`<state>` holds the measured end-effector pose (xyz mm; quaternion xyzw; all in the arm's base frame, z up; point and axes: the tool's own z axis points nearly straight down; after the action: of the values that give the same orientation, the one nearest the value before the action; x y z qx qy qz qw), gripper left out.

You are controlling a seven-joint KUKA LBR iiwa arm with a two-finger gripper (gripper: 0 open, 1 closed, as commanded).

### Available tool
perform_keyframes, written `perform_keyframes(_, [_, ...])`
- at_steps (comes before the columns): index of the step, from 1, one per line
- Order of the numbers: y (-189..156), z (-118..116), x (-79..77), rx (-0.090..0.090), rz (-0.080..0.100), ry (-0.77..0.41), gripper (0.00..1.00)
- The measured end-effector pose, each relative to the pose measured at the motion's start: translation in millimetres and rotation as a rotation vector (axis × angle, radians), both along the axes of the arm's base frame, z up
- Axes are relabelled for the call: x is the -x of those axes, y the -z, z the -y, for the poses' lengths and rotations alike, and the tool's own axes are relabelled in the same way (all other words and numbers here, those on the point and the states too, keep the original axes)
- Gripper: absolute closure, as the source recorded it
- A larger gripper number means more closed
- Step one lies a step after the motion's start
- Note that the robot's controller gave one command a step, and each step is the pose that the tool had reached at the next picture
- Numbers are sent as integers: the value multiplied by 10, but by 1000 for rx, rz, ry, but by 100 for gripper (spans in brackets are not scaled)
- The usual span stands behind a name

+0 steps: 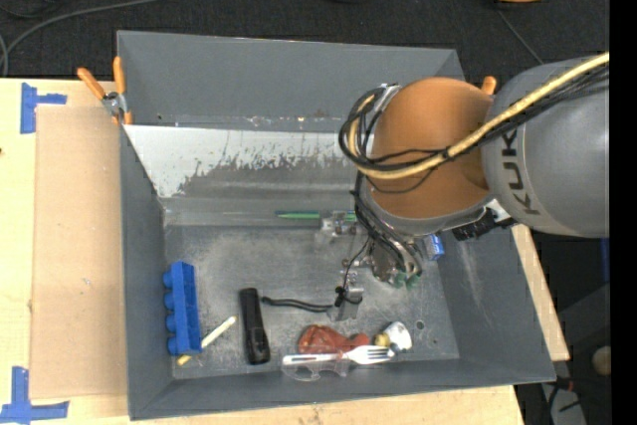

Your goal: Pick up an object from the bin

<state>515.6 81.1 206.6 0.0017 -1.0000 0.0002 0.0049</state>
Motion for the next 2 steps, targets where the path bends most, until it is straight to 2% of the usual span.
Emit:
perform_keyframes(1, [-45, 6, -15, -1, 8, 3, 0])
perform_keyframes(2, [640, 285, 139, -2, 7, -139, 0])
